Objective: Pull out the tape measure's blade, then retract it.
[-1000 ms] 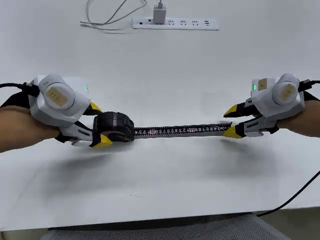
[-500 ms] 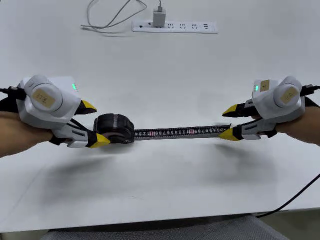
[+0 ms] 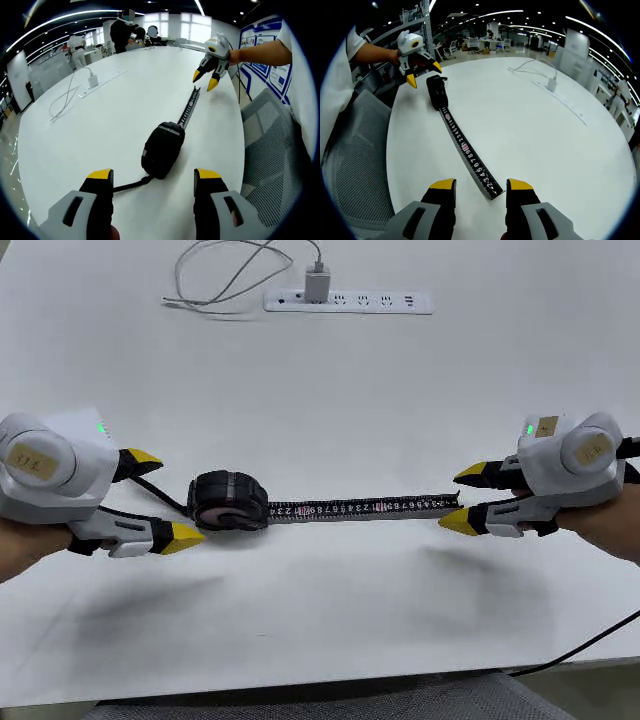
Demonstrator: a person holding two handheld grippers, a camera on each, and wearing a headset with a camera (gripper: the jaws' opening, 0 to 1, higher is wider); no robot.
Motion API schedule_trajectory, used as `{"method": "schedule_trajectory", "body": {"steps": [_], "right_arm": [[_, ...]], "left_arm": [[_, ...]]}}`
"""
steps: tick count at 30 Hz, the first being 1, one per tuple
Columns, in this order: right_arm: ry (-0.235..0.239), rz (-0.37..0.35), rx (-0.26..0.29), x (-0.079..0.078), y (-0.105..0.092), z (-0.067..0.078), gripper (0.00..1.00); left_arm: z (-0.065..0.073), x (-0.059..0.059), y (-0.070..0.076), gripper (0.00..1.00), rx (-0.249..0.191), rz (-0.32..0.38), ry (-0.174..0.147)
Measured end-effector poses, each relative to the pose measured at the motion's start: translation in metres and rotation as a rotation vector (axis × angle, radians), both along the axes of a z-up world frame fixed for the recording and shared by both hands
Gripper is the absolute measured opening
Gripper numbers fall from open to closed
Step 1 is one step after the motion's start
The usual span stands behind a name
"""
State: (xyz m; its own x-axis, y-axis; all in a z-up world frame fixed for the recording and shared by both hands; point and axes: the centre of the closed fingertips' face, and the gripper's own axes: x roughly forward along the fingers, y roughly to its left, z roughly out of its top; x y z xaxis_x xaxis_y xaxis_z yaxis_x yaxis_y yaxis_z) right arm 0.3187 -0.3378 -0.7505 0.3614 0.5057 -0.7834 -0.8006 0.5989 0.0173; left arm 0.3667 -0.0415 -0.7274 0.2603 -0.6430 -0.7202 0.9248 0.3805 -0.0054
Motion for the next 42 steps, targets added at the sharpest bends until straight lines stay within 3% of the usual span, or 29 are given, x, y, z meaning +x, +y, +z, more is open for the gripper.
{"method": "schedule_trajectory", "body": {"steps": [23,31,42], "right_arm": [[-0.077,-0.112,0.059,-0.021,0.008,0.021,0.63],[-0.115,-0.129,0.082,-0.027,0.014,0.027,0.73],[-0.146,-0.155,0.103,-0.041,0.017,0.029,0.85]], "left_arm": [[0.013,-0.013,0.046,0.74,-0.071,0.181,-0.029],[0.01,-0.024,0.057,0.79,-0.095,0.24,-0.042],[0.008,-0.044,0.063,0.84,-0.14,0.262,-0.049]]}}
